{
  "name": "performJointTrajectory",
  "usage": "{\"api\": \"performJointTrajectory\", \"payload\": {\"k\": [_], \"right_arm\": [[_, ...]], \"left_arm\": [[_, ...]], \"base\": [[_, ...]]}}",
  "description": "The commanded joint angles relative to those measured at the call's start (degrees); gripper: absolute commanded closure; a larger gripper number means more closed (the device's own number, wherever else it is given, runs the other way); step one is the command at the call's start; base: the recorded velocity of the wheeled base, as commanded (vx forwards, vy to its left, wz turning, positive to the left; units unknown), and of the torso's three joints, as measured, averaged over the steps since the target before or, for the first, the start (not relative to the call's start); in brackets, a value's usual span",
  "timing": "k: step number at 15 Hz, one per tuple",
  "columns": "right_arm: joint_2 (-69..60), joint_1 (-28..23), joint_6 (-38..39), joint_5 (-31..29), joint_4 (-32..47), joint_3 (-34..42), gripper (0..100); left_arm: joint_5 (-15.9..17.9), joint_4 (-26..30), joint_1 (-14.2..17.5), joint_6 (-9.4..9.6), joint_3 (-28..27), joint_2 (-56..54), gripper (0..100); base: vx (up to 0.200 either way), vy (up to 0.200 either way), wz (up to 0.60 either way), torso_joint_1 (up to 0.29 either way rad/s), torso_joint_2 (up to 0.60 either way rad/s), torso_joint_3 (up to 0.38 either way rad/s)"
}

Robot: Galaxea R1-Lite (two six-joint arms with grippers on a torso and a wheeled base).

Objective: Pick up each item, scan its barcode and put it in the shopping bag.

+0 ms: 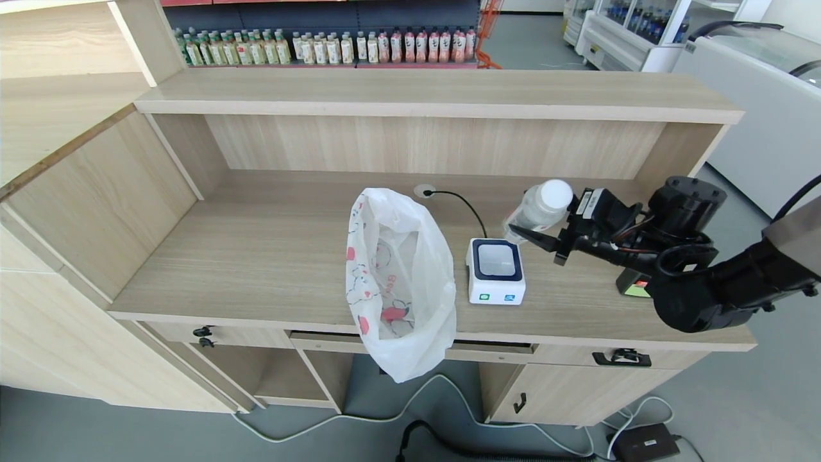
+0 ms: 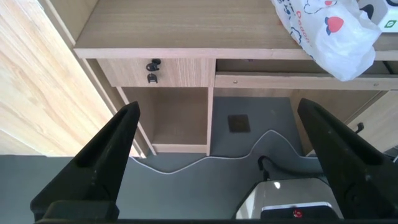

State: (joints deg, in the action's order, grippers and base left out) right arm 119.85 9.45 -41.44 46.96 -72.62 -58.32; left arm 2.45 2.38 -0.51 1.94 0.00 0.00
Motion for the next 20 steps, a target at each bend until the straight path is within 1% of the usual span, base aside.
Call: {"api": "performJointTrajectory", "payload": {"k": [1,8,10,12,20], "right_arm": [[0.65,0.13,-0.05,0.06,-0.07,-0.39,100],[3.03,1.98,-0.22,-0.02,-0.15,-2.41,100],[5.57,1.98,-0.05,0.06,-2.79,-3.99,100],[6.8,1.98,-0.05,-0.02,-3.49,-4.35,100],[8.83,2.94,0.13,-0.2,-3.23,-7.95,100]], "left_arm": [[0.01,0.0,-0.02,0.0,0.0,0.09,0],[0.01,0.0,-0.02,0.0,0.0,0.09,0],[0.01,0.0,-0.02,0.0,0.0,0.09,0],[0.01,0.0,-0.02,0.0,0.0,0.09,0],[0.01,0.0,-0.02,-0.09,0.0,0.09,0]], "base": [[0.0,0.0,0.0,0.0,0.0,0.0],[0.0,0.0,0.0,0.0,0.0,0.0],[0.0,0.0,0.0,0.0,0.0,0.0],[0.0,0.0,0.0,0.0,0.0,0.0],[0.0,0.0,0.0,0.0,0.0,0.0]]}}
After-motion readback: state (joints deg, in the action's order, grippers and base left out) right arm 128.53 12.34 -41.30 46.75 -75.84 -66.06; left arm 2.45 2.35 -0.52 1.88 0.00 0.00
